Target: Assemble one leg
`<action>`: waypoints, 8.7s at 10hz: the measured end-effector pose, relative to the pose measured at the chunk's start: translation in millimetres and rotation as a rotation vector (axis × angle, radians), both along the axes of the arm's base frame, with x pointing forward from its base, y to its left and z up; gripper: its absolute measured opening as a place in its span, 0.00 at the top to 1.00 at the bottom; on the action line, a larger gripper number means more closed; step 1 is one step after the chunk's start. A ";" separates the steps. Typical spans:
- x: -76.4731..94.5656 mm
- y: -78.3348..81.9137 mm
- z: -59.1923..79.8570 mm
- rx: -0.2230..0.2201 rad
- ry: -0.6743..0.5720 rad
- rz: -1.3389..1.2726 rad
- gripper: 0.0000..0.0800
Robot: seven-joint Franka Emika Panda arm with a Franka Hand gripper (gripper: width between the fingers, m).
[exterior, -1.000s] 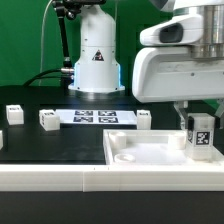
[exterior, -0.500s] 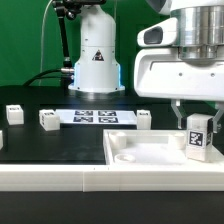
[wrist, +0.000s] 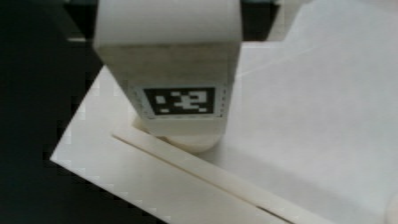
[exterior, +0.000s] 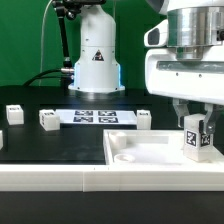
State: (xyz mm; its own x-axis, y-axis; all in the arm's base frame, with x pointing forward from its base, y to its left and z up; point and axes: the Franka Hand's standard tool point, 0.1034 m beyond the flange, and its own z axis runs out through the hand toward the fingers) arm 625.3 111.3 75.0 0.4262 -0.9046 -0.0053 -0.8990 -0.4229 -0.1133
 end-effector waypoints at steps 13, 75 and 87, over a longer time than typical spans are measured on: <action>4.3 10.9 2.0 -0.136 -0.019 1.167 0.19; -2.4 8.8 -2.0 -0.086 0.019 0.692 0.19; -4.2 10.7 -5.1 -0.145 0.012 1.258 0.64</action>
Offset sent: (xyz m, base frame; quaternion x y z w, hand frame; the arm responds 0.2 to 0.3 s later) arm 0.0018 0.0051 0.0023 -0.0084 -0.0098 -0.1371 0.9905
